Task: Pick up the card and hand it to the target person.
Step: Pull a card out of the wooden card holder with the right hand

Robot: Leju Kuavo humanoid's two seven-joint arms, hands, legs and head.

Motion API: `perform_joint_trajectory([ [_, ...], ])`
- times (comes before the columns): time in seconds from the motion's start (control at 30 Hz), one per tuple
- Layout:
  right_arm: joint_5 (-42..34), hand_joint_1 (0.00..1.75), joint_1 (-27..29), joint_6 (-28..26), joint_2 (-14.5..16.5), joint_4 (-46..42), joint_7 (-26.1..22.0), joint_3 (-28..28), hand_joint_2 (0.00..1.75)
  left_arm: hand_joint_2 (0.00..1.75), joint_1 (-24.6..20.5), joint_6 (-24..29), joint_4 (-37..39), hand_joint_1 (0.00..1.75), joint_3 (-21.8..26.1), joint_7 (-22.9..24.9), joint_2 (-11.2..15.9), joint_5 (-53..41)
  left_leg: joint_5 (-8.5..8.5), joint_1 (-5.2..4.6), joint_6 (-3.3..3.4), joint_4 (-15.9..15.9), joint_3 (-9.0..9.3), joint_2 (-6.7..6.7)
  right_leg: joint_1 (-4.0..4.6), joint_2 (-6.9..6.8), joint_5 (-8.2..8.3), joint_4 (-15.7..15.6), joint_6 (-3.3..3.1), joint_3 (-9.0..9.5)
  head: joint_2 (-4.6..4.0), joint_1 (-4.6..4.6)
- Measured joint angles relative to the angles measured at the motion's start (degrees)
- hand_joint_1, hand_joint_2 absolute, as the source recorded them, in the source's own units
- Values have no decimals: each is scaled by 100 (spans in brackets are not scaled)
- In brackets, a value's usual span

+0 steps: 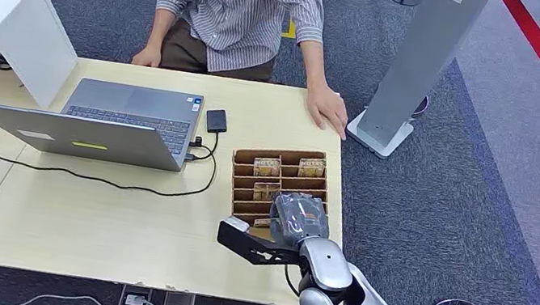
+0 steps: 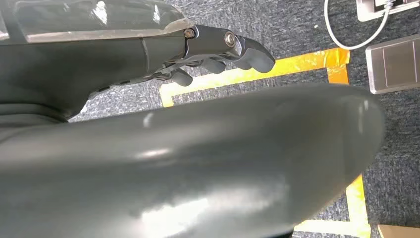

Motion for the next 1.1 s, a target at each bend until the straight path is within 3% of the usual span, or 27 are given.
perform_joint_trajectory([
  [0.8, -237, 126, 11, -192, 242, 268, -202, 76, 175, 0, -1, 0, -1, 0, -2, 4, 0, 0, 0, 0, 0, 0, 4, 0, 0, 2, 0, 0, 0, 2, 1, -2],
  [0.93, -258, 164, 8, -216, 248, 293, -203, 76, 175, 0, 0, 0, 0, 0, -2, 3, 0, 2, 0, 0, 0, 0, 4, 0, 0, 2, 0, 0, 0, 3, 0, -2],
  [1.0, -281, 175, 4, -227, 254, 306, -203, 76, 175, 0, 0, 0, -1, 0, -2, 2, 0, 2, 0, 0, 0, 0, 4, 0, 0, 2, 0, 0, 0, 3, 0, -1],
  [1.1, -304, 175, -11, -243, 267, 331, -204, 76, 175, 0, 0, -7, -1, 0, -2, -32, 0, 2, 0, 0, 0, 0, 4, 0, 0, 2, 0, 0, 0, 3, 1, -1],
])
